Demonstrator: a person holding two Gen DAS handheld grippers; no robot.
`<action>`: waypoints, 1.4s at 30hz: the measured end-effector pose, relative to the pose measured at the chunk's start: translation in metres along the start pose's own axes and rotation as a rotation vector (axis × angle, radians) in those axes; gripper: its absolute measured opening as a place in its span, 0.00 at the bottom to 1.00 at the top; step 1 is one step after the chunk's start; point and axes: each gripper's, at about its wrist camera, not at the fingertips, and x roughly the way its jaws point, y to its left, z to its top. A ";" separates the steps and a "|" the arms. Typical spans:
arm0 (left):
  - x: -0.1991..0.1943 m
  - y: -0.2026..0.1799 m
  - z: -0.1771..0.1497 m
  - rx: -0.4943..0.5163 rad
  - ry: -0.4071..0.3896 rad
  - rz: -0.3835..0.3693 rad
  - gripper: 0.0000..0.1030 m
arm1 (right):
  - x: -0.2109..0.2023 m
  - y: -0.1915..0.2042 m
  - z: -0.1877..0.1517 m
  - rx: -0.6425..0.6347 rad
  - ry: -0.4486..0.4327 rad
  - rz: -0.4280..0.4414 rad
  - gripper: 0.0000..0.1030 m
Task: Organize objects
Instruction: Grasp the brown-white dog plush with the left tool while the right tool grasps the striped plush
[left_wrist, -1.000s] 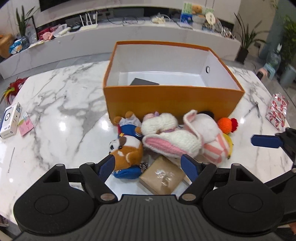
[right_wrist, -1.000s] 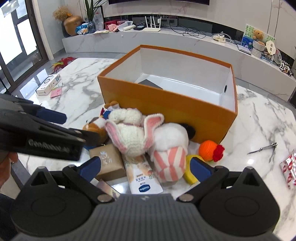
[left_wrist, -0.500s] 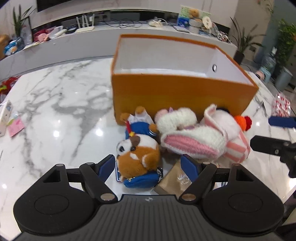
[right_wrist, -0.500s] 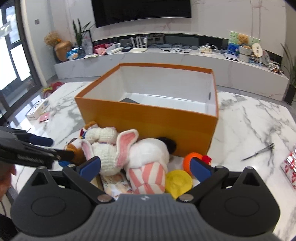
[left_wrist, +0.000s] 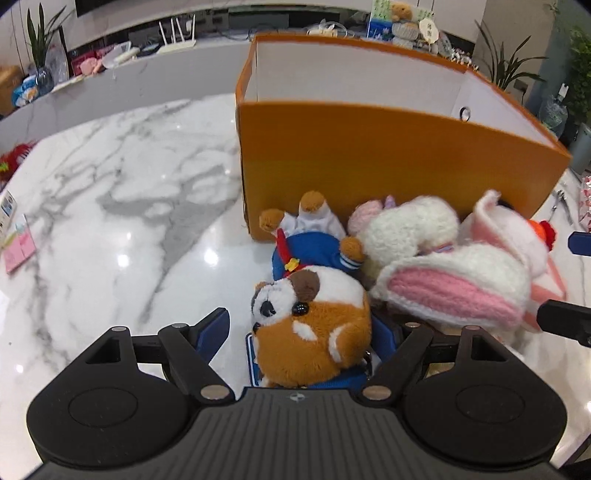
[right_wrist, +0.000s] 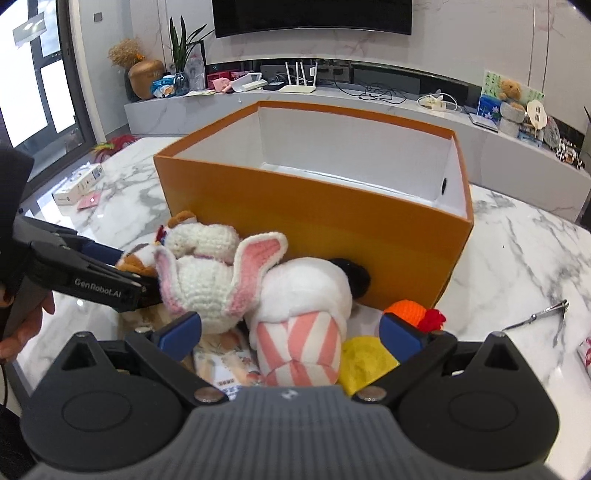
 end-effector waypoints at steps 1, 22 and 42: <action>0.004 0.000 0.000 -0.007 0.014 0.004 0.90 | 0.003 0.000 0.000 -0.005 -0.002 -0.001 0.99; 0.009 0.002 0.000 -0.035 0.018 0.069 0.85 | 0.034 0.013 -0.009 -0.332 -0.052 0.036 0.90; -0.001 0.011 -0.003 -0.064 -0.008 0.067 0.62 | 0.043 0.012 -0.007 -0.177 -0.021 0.068 0.63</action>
